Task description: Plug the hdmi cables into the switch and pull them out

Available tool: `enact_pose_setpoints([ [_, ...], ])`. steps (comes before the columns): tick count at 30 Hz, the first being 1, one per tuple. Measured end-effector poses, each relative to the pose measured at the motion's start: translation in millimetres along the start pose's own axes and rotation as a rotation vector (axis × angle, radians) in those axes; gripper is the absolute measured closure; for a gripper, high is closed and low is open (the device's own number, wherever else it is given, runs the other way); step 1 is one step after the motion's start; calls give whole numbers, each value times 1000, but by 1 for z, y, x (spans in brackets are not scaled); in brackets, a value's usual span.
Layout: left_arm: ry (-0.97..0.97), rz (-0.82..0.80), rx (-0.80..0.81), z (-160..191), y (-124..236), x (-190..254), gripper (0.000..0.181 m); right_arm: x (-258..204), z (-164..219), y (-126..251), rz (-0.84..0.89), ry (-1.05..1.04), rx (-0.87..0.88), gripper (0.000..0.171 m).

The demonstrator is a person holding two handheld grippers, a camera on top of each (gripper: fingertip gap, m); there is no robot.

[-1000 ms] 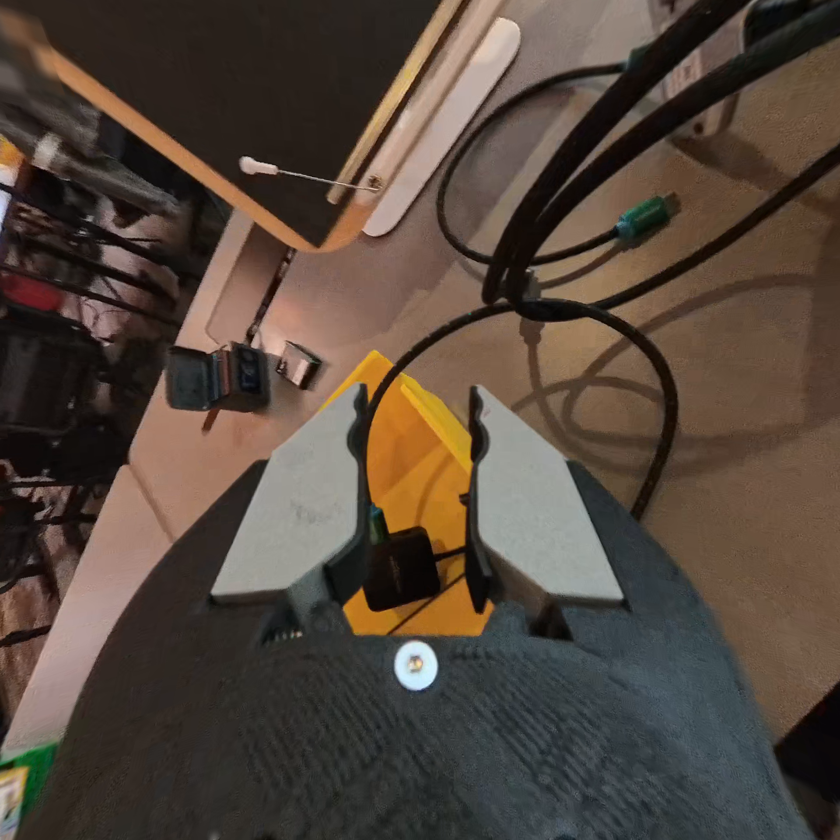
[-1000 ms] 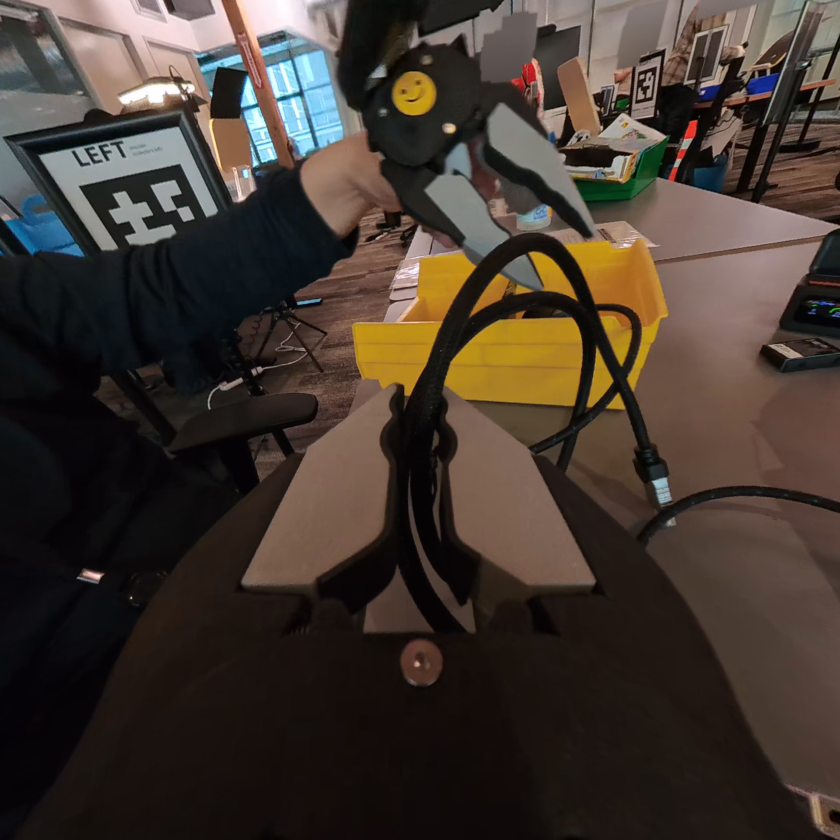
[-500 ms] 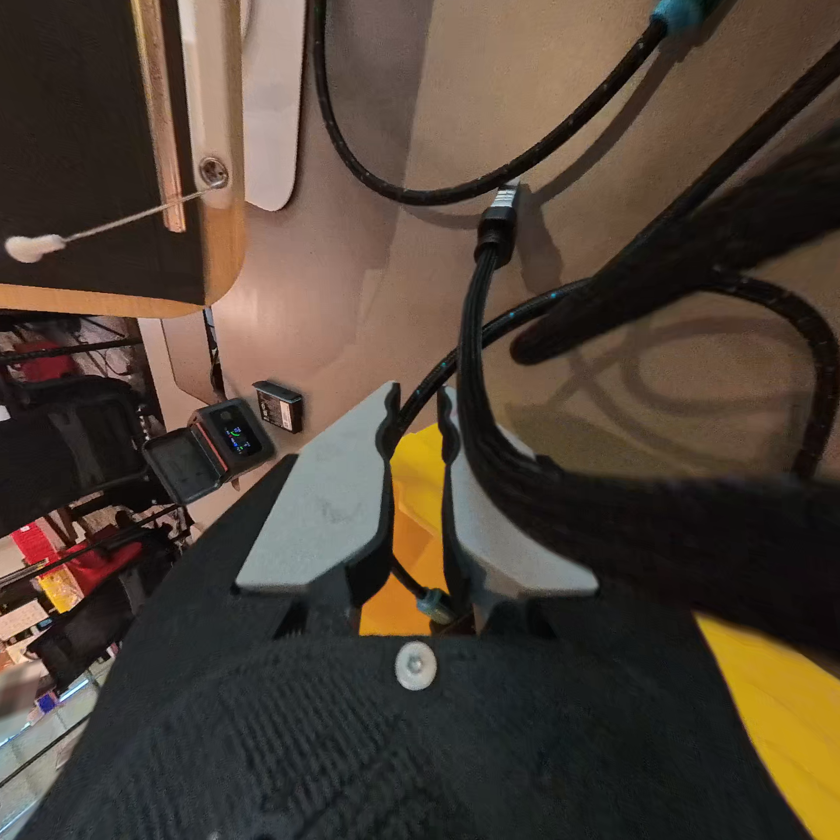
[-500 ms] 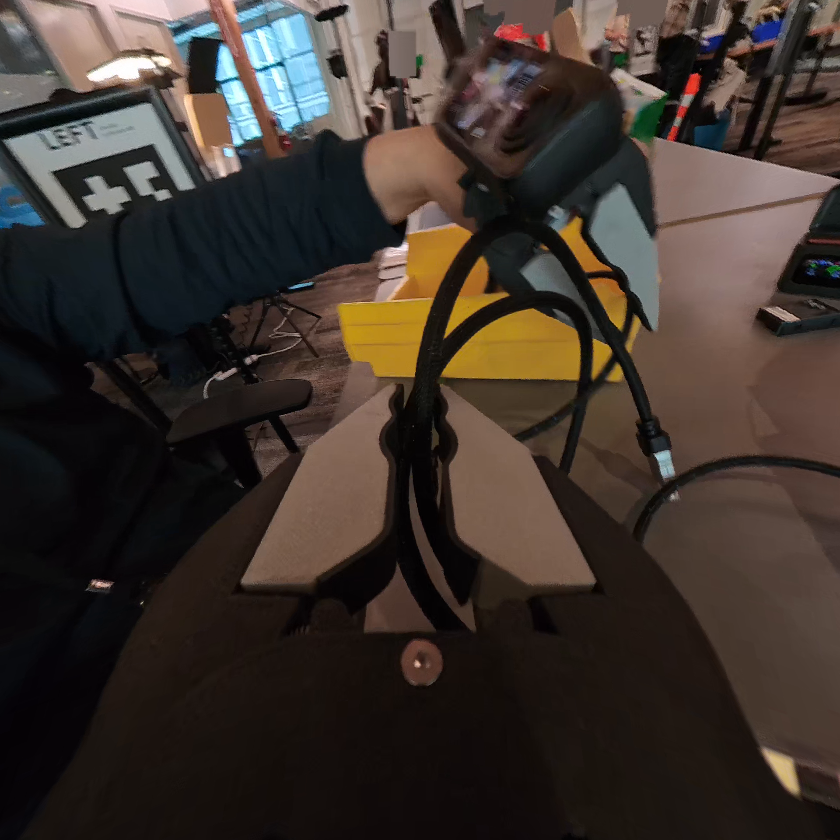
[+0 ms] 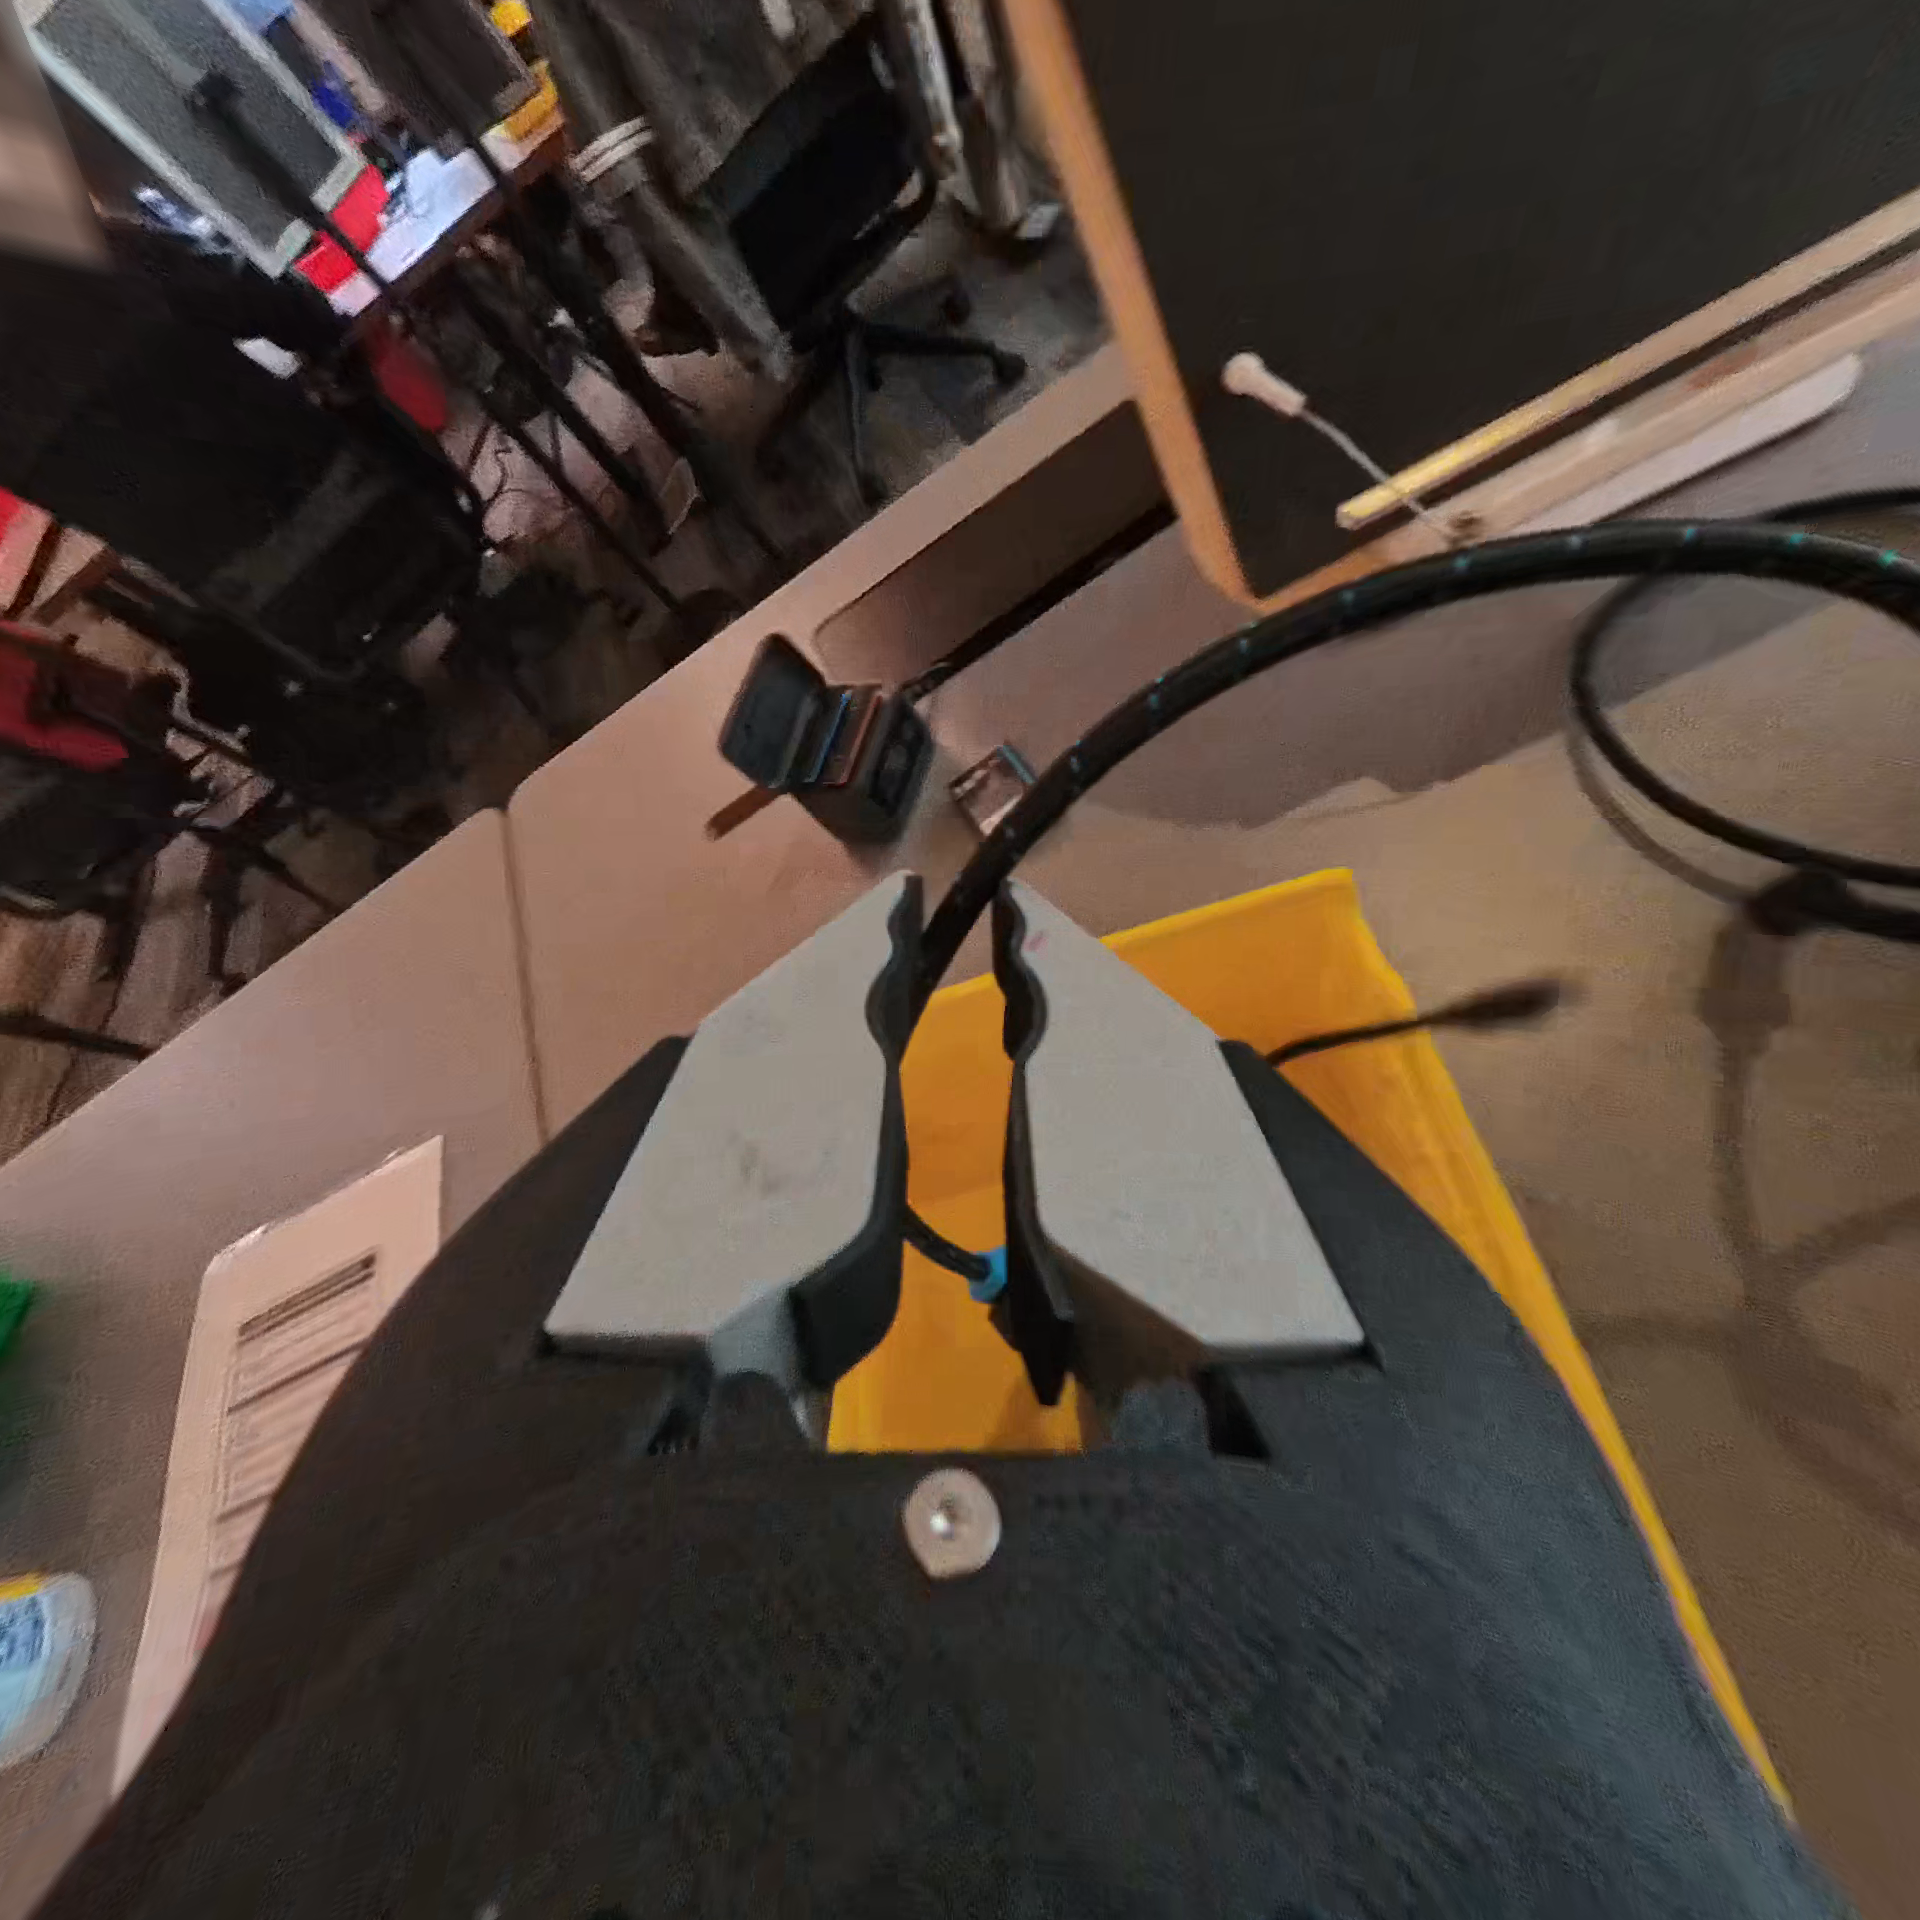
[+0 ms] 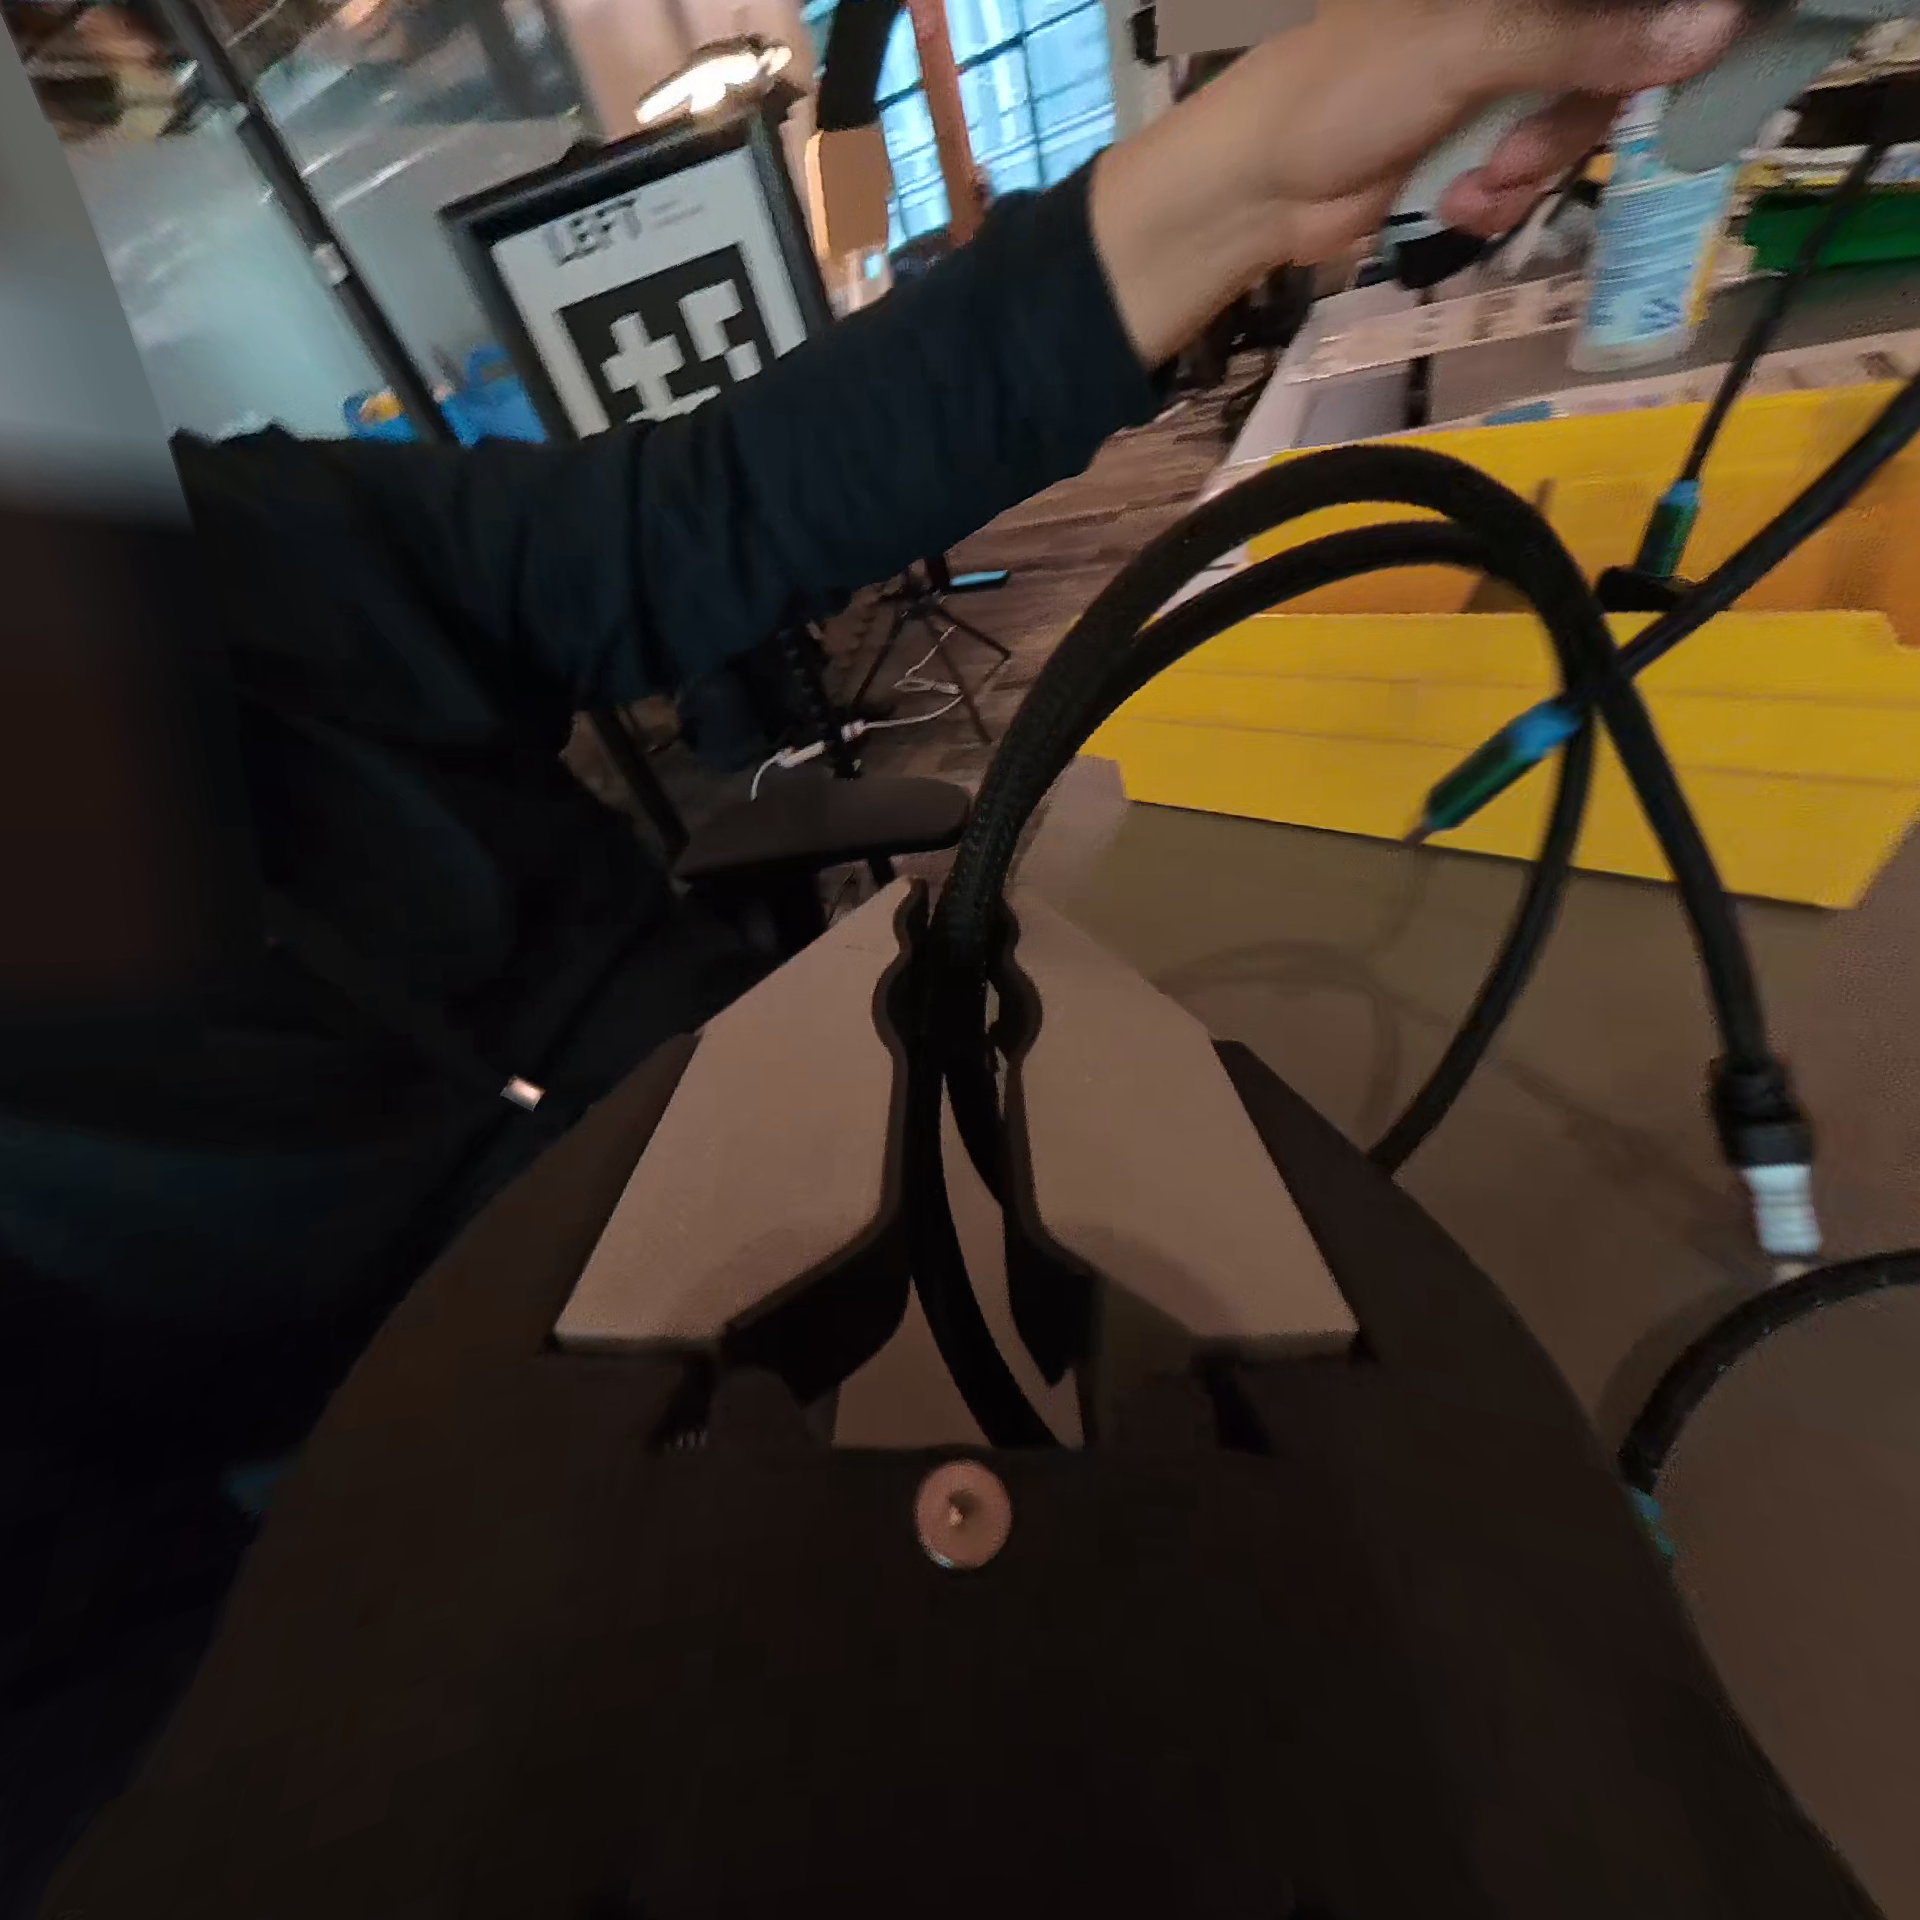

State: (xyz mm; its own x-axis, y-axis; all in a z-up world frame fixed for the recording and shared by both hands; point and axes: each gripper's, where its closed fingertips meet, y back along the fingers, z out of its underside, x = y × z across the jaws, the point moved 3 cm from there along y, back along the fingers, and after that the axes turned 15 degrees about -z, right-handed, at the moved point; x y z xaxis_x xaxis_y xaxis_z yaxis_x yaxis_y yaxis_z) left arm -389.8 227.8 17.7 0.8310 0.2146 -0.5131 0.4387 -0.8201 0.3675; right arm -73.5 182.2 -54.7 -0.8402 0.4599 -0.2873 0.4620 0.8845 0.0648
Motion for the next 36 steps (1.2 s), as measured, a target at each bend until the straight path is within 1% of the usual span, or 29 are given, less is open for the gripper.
enact_pose_setpoints([
  [2,80,-56,-31,15,-2,-27,170,-11,5,-8,-49,46,-55,163],
  [5,257,-92,-55,39,-6,-57,168,-17,14,-21,-82,76,-133,162],
  [8,372,-132,-13,54,-8,-71,168,7,29,-23,13,-7,-198,161],
  [9,401,-155,18,56,-6,-74,169,14,37,-24,24,-63,-236,160],
  [10,409,-137,56,54,-2,-70,171,20,44,-24,40,-108,-273,159],
  [11,394,-41,78,50,3,-54,171,27,48,-26,74,-118,-297,160],
  [12,354,48,67,49,8,-36,171,33,49,-28,114,-101,-315,161],
  [14,218,-24,43,56,10,-25,176,38,51,-34,151,-59,-368,162],
  [15,175,-79,51,59,10,-26,177,38,53,-36,154,-47,-385,162],
  [17,119,-125,24,68,6,-29,178,36,55,-37,136,-55,-393,162],
  [19,97,-139,-7,80,1,-31,177,31,52,-33,125,-54,-369,163],
  [20,99,-140,-31,87,0,-31,174,27,46,-29,125,-43,-345,164],
  [23,131,-14,-130,105,-3,-20,132,9,32,-15,134,-56,-298,162],
  [24,152,-2,-137,108,-1,-21,128,3,28,-11,138,-66,-290,159],
  [27,198,-57,-79,104,10,-37,127,-8,9,3,222,-25,-243,150],
  [30,295,-27,-18,98,37,-38,125,-18,-15,16,316,50,-163,145],
  [33,392,91,114,83,77,-18,125,-26,-39,29,414,103,-51,145],
  [34,389,132,157,80,93,-8,125,-28,-47,35,452,111,-9,145],
  [36,347,281,247,73,129,24,127,-34,-60,43,485,115,84,147],
])
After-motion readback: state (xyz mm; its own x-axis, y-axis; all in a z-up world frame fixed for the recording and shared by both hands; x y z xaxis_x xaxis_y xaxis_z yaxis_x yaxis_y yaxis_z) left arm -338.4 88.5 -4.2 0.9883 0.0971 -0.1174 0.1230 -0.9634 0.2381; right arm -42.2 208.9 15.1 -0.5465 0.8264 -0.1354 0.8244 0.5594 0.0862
